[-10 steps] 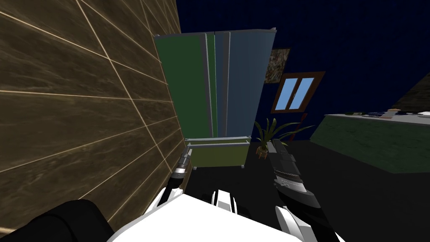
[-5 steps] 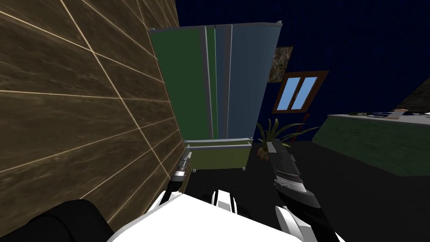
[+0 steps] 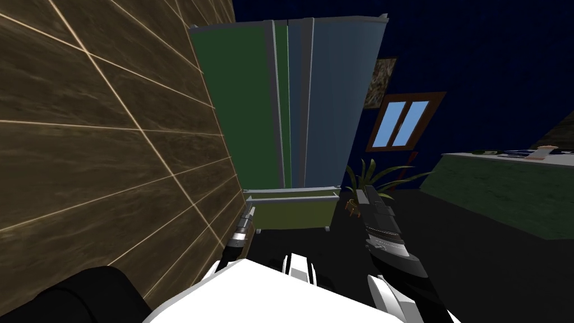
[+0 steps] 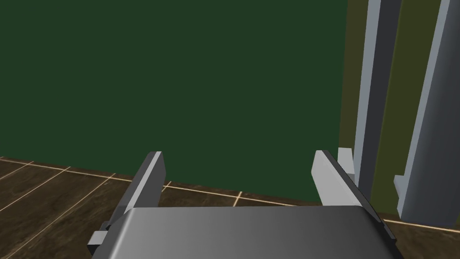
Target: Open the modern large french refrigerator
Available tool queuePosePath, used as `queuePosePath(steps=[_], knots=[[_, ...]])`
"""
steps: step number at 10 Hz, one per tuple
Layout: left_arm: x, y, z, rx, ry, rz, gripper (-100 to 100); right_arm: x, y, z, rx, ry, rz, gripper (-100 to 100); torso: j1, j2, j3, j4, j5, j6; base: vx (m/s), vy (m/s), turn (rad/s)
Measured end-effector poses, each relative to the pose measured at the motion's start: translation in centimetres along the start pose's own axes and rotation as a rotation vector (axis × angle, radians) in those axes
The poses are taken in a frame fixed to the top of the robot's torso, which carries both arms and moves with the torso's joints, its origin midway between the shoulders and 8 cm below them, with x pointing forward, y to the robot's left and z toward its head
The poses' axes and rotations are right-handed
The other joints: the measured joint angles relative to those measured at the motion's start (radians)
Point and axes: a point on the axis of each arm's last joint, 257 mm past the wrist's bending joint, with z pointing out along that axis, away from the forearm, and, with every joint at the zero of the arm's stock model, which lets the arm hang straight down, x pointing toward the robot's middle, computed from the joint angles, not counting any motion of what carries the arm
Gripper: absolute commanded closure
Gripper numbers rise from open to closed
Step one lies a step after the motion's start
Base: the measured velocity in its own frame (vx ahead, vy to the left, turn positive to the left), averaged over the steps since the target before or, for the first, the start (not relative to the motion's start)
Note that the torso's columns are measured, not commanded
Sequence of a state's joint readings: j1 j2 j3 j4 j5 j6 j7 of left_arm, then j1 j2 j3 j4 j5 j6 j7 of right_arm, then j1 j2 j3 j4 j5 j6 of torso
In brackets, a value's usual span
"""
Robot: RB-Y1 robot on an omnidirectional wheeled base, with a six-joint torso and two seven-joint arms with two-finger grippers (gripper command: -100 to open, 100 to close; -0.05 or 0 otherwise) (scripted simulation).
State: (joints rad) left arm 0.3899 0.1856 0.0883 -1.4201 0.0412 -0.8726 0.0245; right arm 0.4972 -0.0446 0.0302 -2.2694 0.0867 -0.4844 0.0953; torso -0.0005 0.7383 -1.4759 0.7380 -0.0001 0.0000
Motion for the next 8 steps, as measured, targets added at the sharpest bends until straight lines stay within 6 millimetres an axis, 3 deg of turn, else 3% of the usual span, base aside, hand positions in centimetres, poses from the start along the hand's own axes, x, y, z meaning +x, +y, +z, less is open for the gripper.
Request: queuePosePath(steps=[8], knots=[[0.0,4.8,-3.4,-0.077,-0.01,0.002,-100,0.0,0.0,0.0,0.0,0.0,0.0,0,0.0,0.001,0.0,0.0,0.0,0.0,0.082,0.021,-0.001]])
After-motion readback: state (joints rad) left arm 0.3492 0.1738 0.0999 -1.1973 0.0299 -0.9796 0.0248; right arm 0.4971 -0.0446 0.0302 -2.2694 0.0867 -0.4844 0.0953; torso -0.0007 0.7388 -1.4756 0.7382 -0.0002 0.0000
